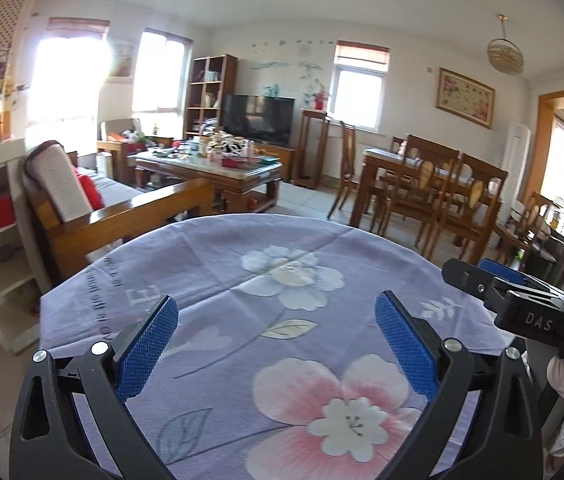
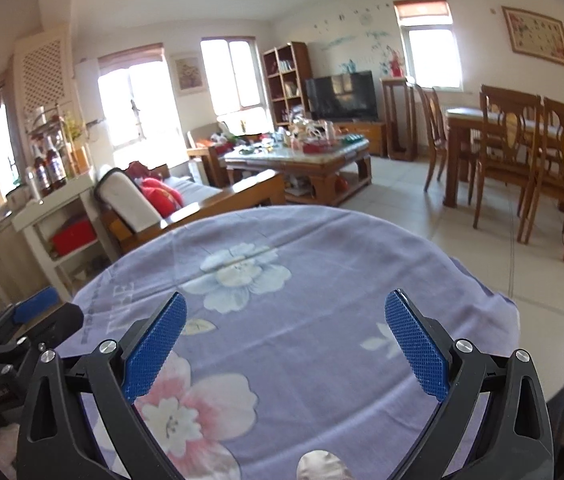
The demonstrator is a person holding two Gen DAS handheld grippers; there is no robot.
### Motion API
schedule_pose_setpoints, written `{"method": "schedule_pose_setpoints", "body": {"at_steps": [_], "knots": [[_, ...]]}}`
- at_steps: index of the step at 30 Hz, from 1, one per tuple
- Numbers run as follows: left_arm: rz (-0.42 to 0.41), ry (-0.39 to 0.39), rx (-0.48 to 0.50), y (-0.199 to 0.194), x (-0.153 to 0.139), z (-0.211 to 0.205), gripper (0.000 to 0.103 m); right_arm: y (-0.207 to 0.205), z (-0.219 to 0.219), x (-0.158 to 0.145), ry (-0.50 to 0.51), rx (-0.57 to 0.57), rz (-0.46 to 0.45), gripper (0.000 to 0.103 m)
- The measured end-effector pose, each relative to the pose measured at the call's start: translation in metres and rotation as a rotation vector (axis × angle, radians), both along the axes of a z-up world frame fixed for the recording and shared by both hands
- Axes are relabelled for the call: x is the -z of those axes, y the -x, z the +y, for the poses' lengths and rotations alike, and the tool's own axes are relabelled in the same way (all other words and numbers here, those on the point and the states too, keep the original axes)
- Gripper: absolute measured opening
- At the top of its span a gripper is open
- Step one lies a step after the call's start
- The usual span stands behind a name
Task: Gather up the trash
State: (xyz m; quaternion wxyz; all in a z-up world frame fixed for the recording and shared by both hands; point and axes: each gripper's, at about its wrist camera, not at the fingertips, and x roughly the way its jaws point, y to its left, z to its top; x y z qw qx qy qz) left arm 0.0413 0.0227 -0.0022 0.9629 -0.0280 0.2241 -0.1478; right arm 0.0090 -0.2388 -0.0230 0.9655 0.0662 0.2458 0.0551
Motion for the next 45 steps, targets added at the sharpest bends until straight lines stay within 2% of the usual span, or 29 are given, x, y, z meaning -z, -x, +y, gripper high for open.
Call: {"method": "schedule_pose_setpoints", "body": {"at_steps": [7,15,24,28,31,45], "knots": [[-0.024,0.016,-0.074,-0.007,0.001,0.020,0.098,-0.021,0.025,0.006,0.016,-0.045,-0.073,0.098],[-0.062,-0.006,-0.129,-0.010,-0.004,0.022,0.098,-0.029,0.036,0.003,0.025,-0.056,-0.151,0.098],[-0.080,0.007,-0.165,-0.009,-0.006,0.027,0.098,-0.014,0.040,-0.003,0.058,-0.032,-0.228,0.098],[-0.143,-0.038,-0.202,-0.001,-0.011,0.021,0.098,-0.004,0.039,-0.007,0.049,-0.038,-0.271,0.098],[-0.180,-0.054,-0.214,0.003,-0.014,0.018,0.098,-0.001,0.034,-0.007,0.034,-0.038,-0.271,0.098],[-0.173,-0.038,-0.214,0.007,-0.014,0.020,0.098,0.007,0.033,-0.010,0.023,-0.027,-0.275,0.098]]}}
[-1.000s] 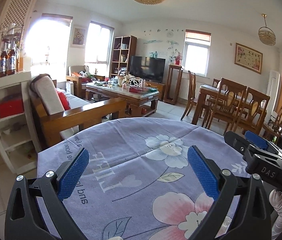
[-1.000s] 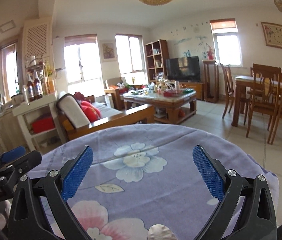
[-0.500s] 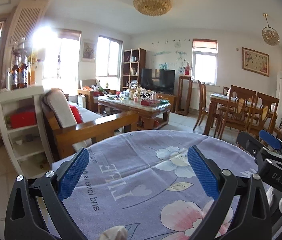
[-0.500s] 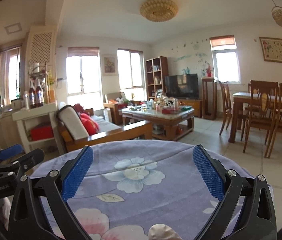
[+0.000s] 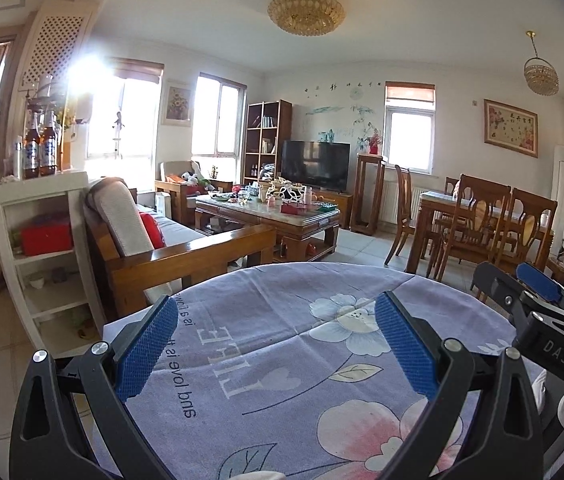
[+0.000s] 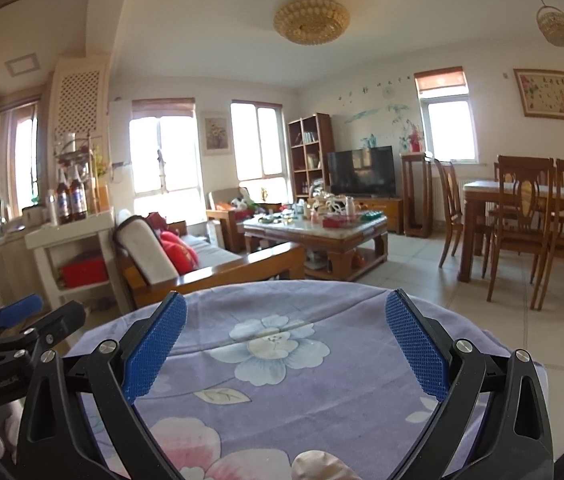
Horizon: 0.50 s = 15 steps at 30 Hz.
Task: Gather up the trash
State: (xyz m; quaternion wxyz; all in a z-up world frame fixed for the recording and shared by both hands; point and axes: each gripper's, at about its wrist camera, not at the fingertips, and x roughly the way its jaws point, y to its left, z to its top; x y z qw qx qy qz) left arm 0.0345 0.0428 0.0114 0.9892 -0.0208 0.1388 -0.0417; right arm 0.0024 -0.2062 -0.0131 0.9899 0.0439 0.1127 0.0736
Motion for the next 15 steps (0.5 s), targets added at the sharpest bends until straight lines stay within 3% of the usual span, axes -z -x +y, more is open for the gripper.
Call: {"method": "schedule_pose_setpoints", "body": {"at_steps": [15], "knots": [[-0.008,-0.018,-0.007,0.0043,0.0028,-0.0038,0.098,-0.0024,-0.0024,-0.0034,-0.013,0.000,0.000,0.098]]}}
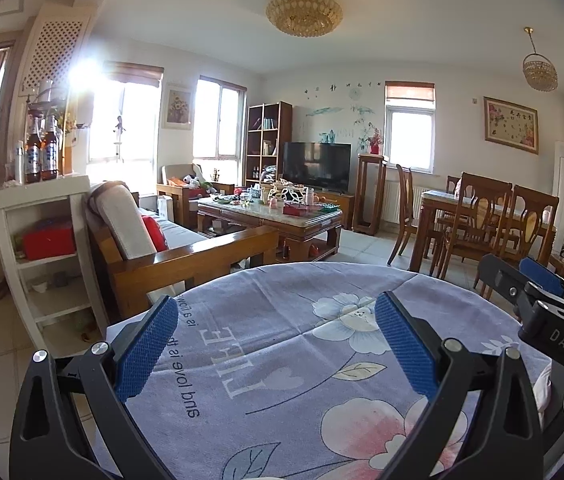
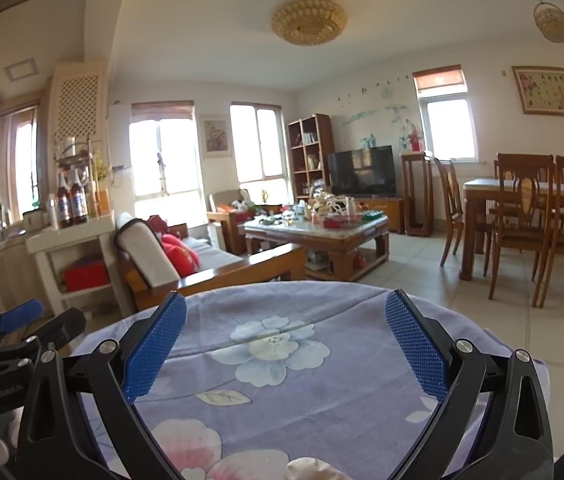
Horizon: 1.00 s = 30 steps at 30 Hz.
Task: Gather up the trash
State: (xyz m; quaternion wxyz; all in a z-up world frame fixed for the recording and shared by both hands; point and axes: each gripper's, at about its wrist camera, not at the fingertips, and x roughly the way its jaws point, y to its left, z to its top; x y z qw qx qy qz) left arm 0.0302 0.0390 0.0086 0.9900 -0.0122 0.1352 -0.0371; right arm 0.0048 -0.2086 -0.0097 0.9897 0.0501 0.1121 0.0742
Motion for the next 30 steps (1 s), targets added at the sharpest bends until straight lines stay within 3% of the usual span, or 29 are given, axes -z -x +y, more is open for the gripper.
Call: {"method": "schedule_pose_setpoints", "body": {"at_steps": [30], "knots": [[0.005,-0.009,0.006,0.0047,-0.0008,-0.0058,0.098,-0.0007,-0.0010,0.0035,-0.001,-0.002,0.011,0.098]]}}
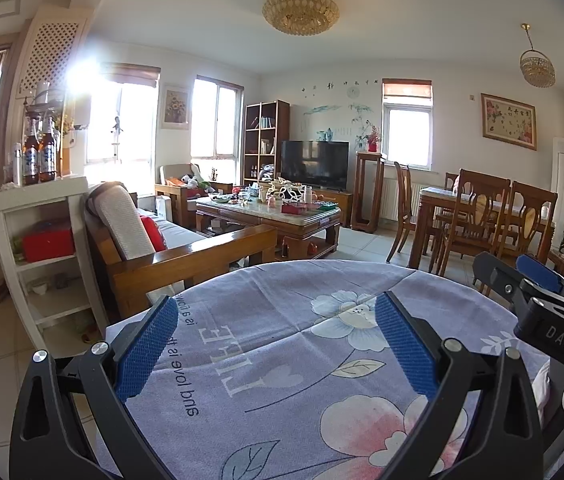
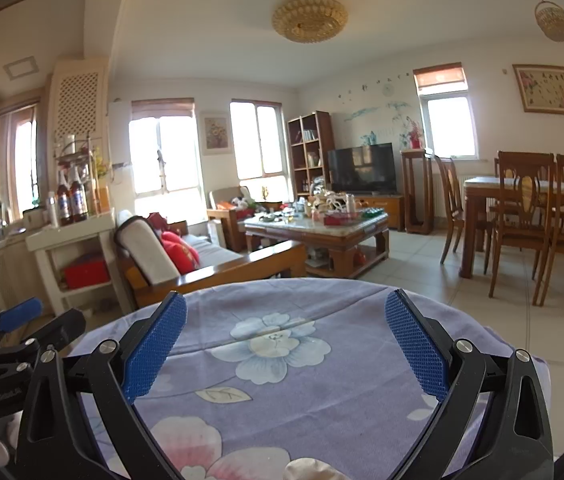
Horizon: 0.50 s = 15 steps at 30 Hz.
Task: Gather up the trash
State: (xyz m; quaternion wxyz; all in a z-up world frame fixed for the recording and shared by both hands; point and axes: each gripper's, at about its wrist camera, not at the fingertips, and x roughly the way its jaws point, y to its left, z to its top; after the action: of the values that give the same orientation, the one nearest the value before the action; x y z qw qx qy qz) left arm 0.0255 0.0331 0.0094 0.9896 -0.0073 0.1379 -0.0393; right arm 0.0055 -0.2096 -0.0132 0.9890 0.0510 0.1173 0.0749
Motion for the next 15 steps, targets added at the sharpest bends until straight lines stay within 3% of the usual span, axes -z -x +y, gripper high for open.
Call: {"method": "schedule_pose_setpoints", "body": {"at_steps": [15], "knots": [[-0.007,-0.008,0.000,0.0071,0.0003,-0.0041,0.098,-0.0006,-0.0007,-0.0005,0.000,0.000,0.000,0.098]]}}
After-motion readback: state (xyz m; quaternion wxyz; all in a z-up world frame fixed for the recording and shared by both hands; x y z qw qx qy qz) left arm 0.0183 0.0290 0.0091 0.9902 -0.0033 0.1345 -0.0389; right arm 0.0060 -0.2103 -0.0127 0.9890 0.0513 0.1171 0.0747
